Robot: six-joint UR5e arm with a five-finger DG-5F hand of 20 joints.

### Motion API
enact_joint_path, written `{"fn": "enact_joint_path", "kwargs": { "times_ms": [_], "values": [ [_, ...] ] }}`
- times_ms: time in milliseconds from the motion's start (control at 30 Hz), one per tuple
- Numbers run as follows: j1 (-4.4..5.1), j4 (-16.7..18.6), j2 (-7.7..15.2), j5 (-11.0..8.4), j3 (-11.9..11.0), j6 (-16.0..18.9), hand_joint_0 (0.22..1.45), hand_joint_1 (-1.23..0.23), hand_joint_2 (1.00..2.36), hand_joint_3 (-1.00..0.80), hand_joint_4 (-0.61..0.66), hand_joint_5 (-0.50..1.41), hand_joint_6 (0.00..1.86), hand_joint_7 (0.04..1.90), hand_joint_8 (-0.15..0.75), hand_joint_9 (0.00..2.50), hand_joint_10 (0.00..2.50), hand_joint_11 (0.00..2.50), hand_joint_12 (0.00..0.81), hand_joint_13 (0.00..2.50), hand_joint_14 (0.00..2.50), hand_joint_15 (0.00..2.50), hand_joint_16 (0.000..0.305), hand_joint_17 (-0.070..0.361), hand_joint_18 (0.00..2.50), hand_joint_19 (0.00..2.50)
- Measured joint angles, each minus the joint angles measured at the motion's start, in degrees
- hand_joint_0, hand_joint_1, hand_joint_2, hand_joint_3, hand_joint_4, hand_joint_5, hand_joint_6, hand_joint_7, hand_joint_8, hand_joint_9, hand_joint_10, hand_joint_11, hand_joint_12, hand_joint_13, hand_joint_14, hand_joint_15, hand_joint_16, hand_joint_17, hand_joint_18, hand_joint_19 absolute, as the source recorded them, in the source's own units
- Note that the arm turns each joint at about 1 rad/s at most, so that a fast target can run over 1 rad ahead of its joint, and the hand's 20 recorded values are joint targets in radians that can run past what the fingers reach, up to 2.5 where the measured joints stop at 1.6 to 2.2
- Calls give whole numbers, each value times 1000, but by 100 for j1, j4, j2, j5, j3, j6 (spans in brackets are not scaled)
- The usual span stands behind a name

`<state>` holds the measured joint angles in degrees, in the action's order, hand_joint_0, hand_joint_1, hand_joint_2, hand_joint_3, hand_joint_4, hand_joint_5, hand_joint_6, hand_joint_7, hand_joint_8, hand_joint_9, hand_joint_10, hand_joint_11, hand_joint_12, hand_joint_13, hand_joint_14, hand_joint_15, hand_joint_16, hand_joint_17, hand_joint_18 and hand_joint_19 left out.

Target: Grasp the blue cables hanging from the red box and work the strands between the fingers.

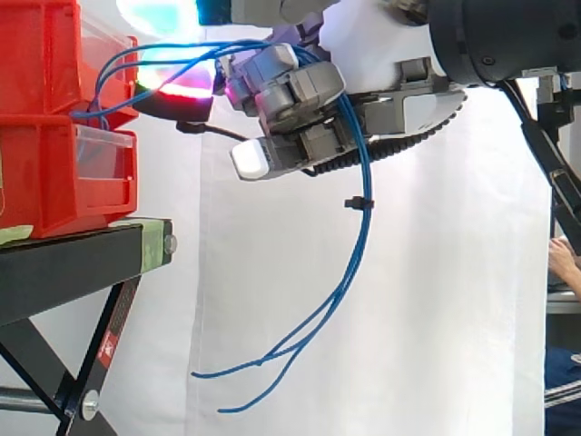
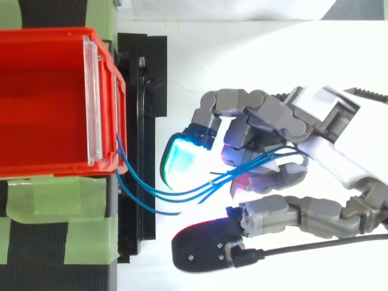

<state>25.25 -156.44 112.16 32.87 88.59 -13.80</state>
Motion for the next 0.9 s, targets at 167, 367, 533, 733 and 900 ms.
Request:
{"fn": "enact_joint_path", "kwargs": {
  "times_ms": [167, 367, 533, 733, 900],
  "values": [
    [0, 0, 2, 0, 0, 0, 898, -784, 1022, -261, 308, -209, 621, 1260, 515, 222, 2500, 2500, 588, 860, 2500, 1660, 65, 146, 1179, 714],
    [1, 0, 3, 0, 0, 0, 884, -757, 1016, -582, 312, -183, 637, 1248, 518, 256, 2500, 2500, 594, 894, 2500, 1631, 63, 142, 1205, 728],
    [3, 0, 1, 0, 0, 0, 951, -695, 1022, -219, 323, -163, 787, 1180, 525, 302, 2500, 2500, 582, 933, 2500, 1608, 63, 141, 1270, 755],
    [2, 0, 1, 0, 0, 0, 951, -644, 1020, -186, 342, -108, 826, 1157, 542, 349, 2500, 2500, 584, 973, 2500, 1585, 64, 143, 1307, 669],
    [1, 0, 1, 0, 0, 0, 1012, -627, 1017, 40, 340, -60, 881, 1137, 539, 370, 2500, 2500, 590, 999, 2500, 1559, 65, 146, 1299, 564]
  ]
}}
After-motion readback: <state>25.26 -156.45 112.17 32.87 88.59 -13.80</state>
